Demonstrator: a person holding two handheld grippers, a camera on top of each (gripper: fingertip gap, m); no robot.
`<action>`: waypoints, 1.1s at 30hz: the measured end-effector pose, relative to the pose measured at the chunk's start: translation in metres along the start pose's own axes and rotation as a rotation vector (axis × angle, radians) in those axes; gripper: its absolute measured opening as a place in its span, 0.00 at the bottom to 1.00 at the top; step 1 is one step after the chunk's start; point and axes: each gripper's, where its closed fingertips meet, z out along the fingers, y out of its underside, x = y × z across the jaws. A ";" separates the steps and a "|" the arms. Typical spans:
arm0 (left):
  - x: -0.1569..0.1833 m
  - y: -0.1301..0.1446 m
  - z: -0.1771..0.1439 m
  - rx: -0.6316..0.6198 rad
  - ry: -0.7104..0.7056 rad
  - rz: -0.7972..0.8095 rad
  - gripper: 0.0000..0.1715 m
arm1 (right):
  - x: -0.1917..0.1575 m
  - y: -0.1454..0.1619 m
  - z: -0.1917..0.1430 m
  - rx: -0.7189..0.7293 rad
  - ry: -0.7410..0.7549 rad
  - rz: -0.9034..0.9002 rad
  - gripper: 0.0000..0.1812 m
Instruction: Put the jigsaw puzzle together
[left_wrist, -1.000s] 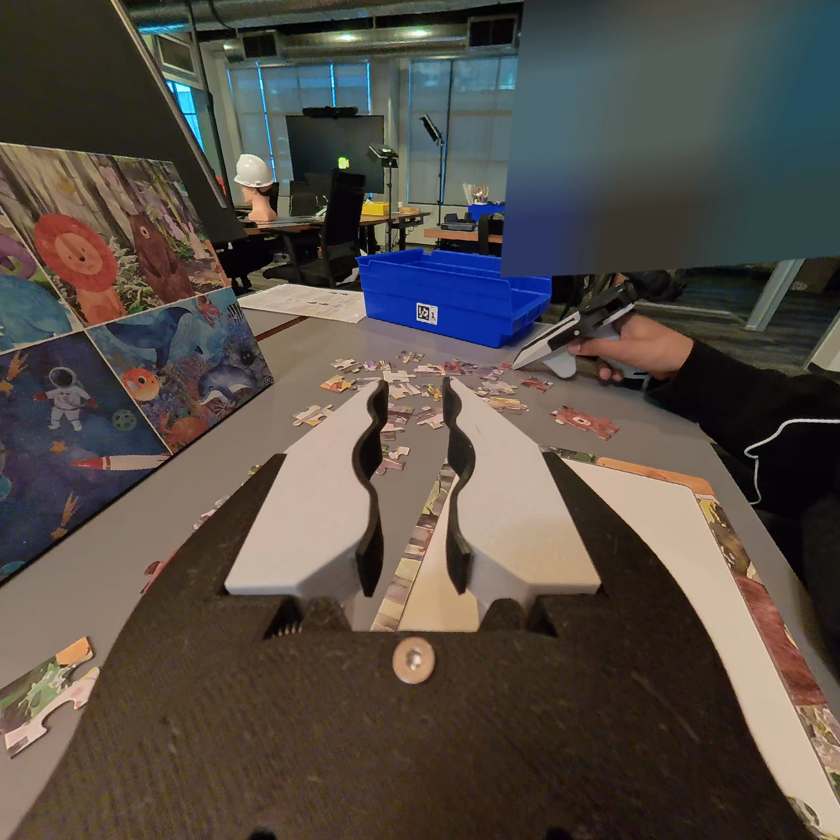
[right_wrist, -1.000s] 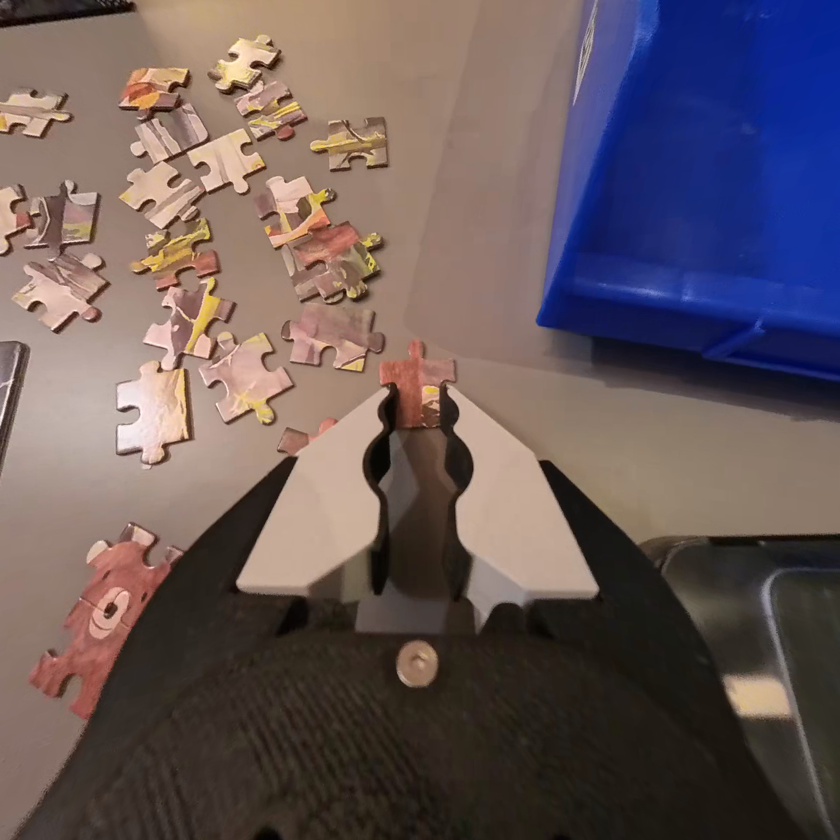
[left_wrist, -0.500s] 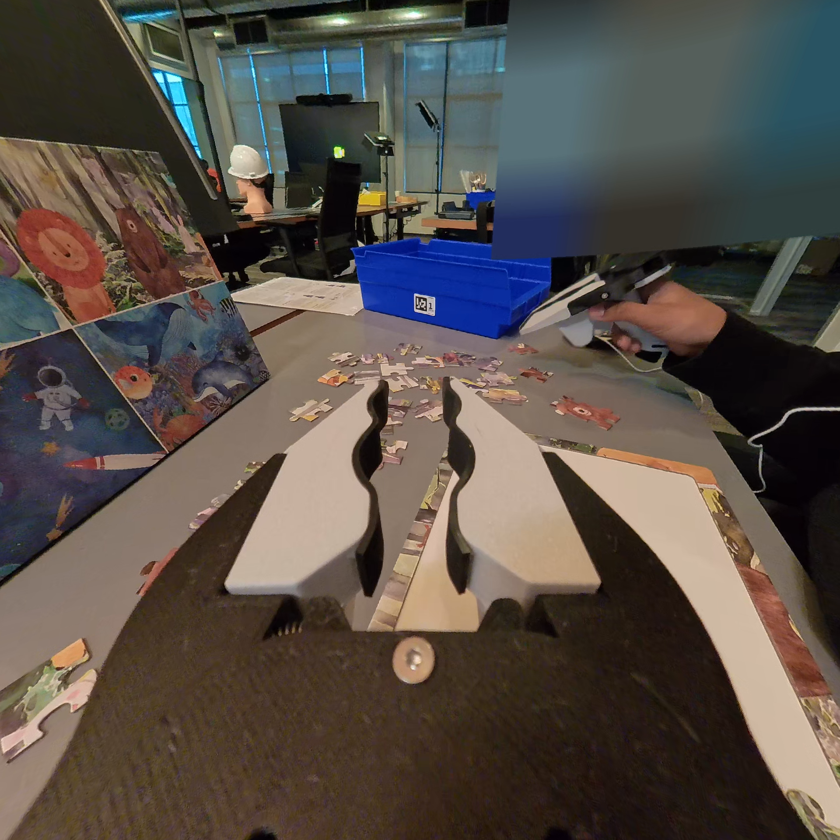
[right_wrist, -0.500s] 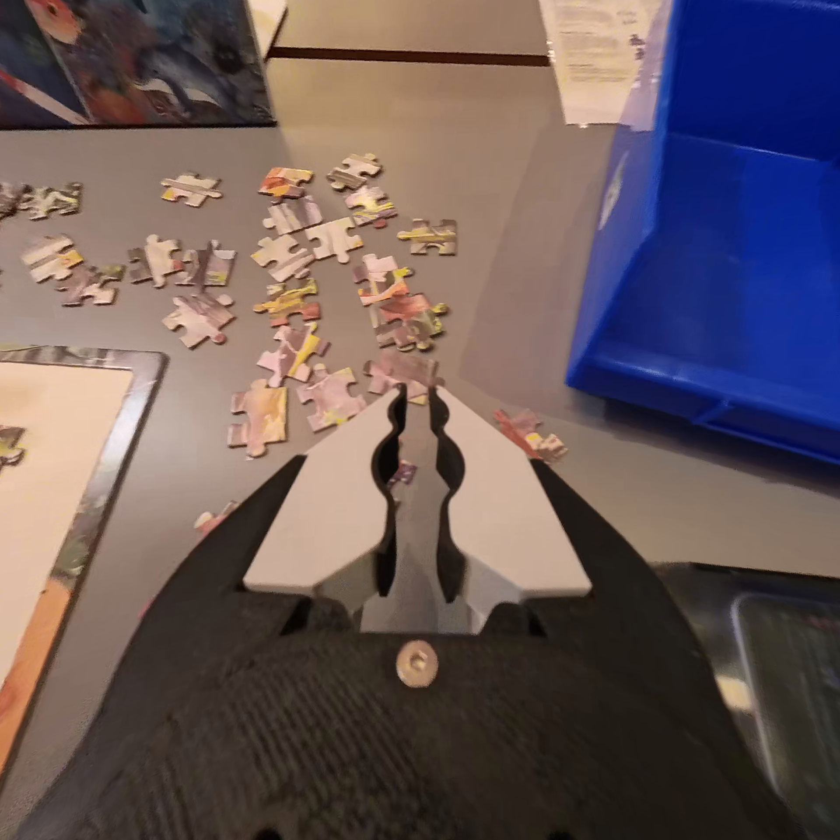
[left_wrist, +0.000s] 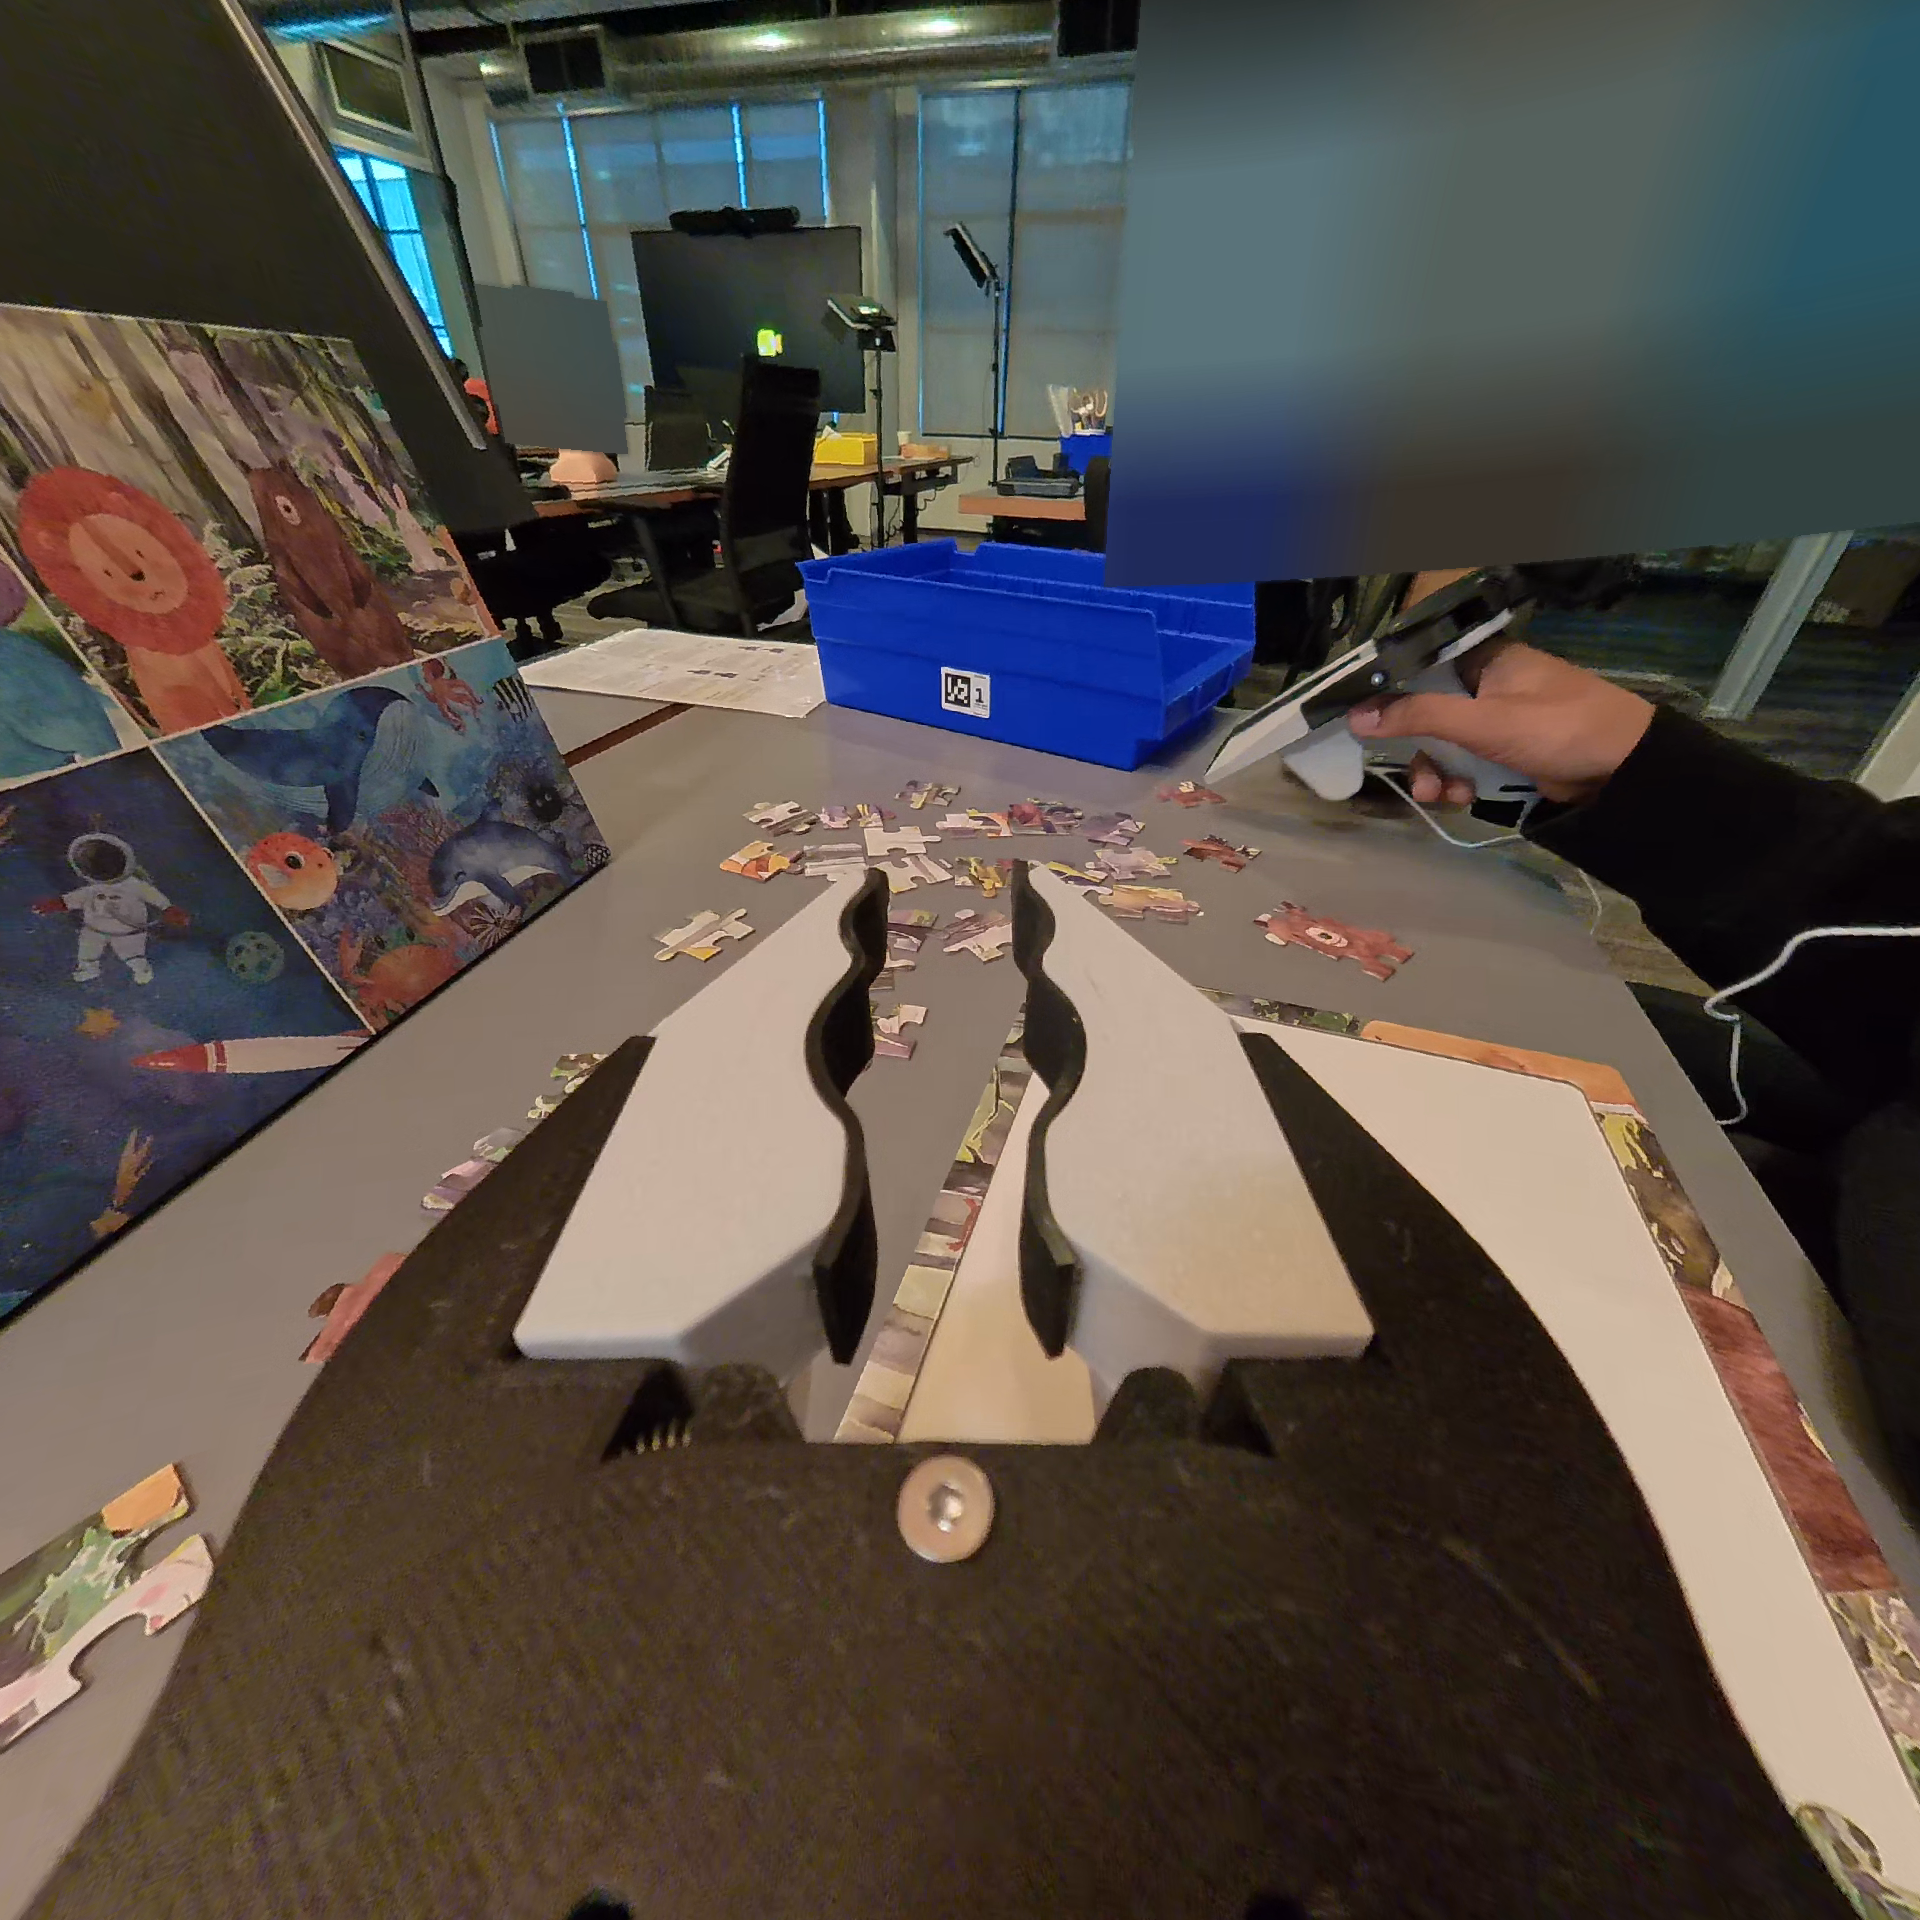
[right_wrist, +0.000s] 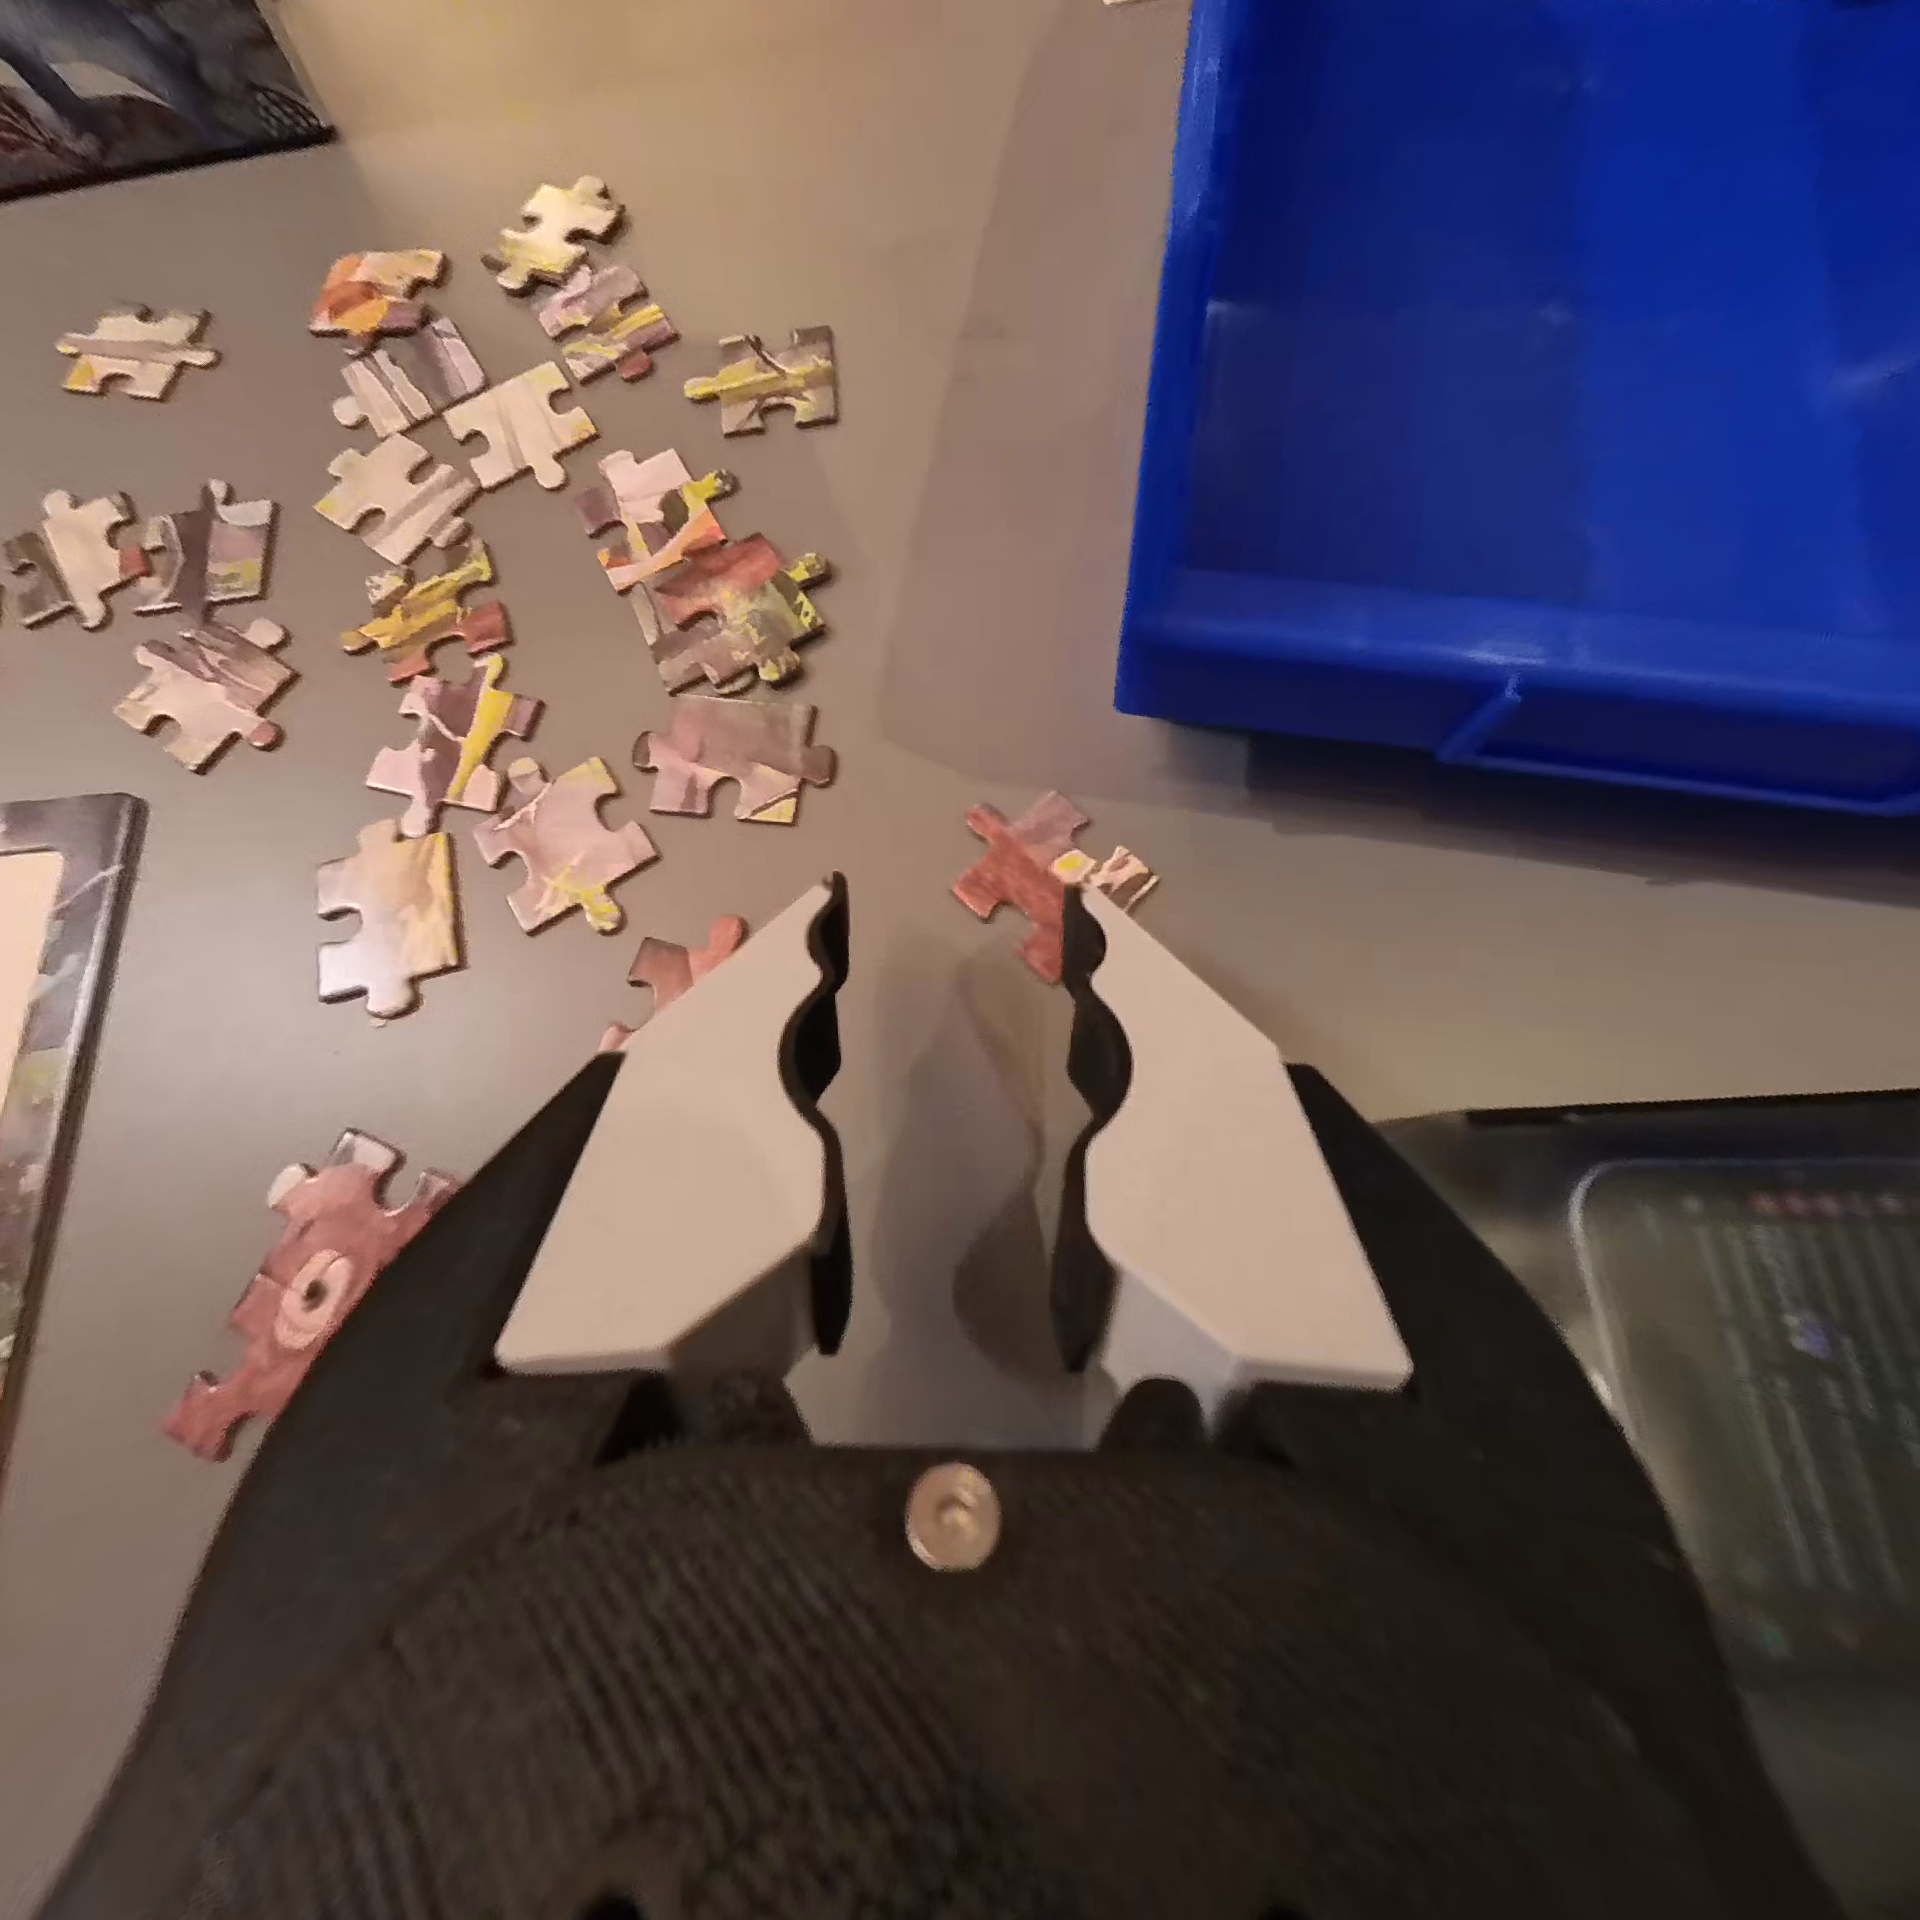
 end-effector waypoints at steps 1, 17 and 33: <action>0.000 0.000 0.000 -0.001 0.000 0.000 0.13 | 0.002 0.002 0.003 -0.014 0.017 -0.004 0.22; -0.002 0.004 0.000 -0.014 0.001 -0.001 0.13 | -0.019 0.014 0.001 -0.213 -0.046 -0.099 0.24; 0.000 0.005 0.000 -0.020 0.005 0.006 0.13 | -0.006 0.008 0.025 -0.225 -0.110 -0.100 0.09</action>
